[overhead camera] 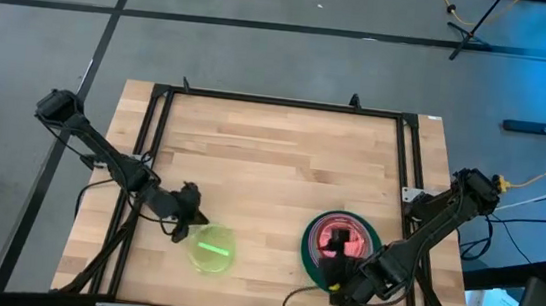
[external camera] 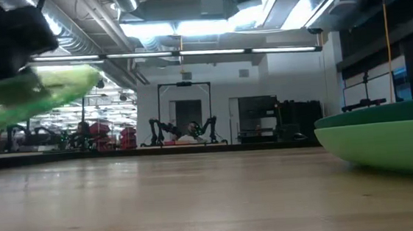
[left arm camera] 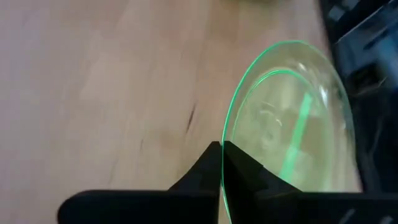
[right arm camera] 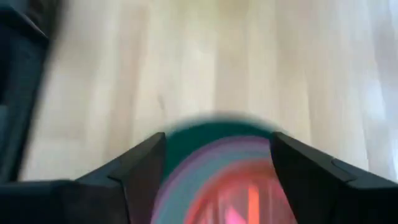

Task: Stack plastic plates
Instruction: Stack the green plate on the light pink plate

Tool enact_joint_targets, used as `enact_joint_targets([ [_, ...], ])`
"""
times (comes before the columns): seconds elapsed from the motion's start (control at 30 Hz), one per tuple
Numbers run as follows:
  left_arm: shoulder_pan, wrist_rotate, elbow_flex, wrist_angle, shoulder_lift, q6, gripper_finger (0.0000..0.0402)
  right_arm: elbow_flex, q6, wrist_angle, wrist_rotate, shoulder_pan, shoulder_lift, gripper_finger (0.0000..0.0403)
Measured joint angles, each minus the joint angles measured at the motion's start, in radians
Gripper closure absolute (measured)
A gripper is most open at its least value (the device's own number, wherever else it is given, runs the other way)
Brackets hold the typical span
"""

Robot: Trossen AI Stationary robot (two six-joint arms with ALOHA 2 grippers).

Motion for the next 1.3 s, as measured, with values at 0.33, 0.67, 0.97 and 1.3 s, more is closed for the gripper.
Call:
enact_joint_targets([
  [0.33, 0.108, 0.093, 0.0, 0.286, 0.049, 0.141, 0.04, 0.0, -0.83, 0.53, 0.037, -0.012, 0.077, 0.0123],
  [0.67, 0.135, 0.187, 0.001, 0.542, 0.21, 0.165, 0.04, 0.0, -1.359, 0.744, 0.117, -0.115, 0.18, 0.0123],
  [0.97, 0.165, 0.177, 0.028, 0.685, 0.364, 0.12, 0.04, 0.0, -1.513, 0.768, 0.116, -0.182, 0.216, 0.0123],
  [1.3, 0.22, 0.229, 0.134, 0.681, 0.497, 0.129, 0.0398, 0.0, -1.522, 0.761, 0.124, -0.19, 0.216, 0.0123],
])
